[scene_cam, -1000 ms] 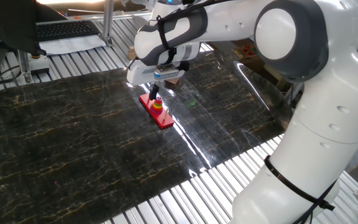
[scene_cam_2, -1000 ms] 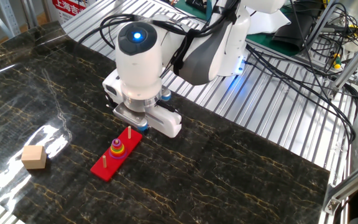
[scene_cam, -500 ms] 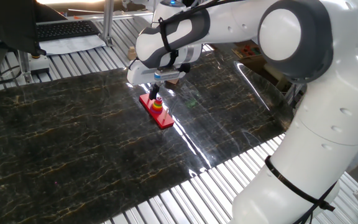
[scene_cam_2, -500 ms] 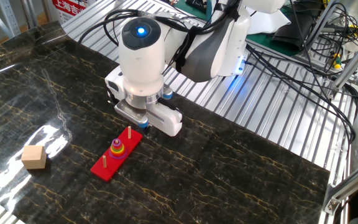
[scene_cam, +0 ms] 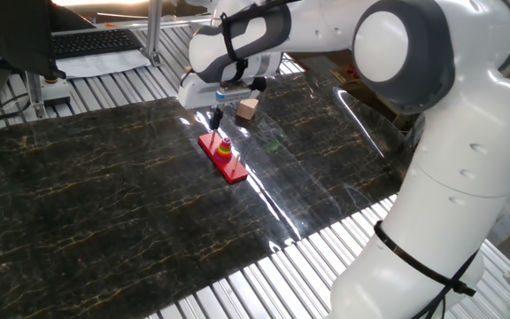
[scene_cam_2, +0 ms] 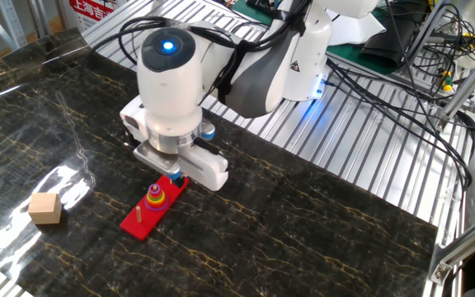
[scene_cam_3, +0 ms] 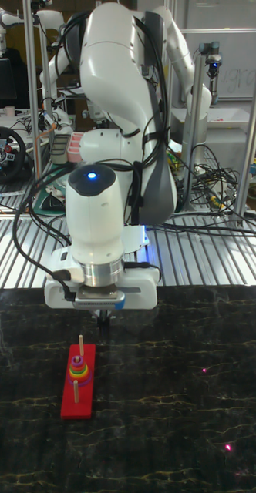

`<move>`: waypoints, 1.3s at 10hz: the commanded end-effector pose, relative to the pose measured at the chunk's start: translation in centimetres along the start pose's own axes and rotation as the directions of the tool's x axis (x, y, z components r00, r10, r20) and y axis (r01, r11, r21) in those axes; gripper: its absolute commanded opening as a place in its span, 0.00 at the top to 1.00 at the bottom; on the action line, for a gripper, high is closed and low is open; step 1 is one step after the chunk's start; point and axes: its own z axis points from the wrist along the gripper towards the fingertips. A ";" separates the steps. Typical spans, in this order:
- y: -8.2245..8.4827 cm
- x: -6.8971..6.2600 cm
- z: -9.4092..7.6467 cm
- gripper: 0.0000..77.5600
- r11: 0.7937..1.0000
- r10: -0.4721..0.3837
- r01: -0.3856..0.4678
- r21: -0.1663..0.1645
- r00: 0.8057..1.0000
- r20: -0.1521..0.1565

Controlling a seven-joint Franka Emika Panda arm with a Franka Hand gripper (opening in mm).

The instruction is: Take out one Hanoi block and throw it aside

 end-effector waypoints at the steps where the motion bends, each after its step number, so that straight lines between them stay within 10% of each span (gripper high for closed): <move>1: -0.5 -1.0 0.7 1.00 1.000 0.010 -0.010 0.019 1.000 -0.004; 13: -4.4 -2.2 3.2 1.00 0.999 -0.040 0.040 0.025 0.999 -0.007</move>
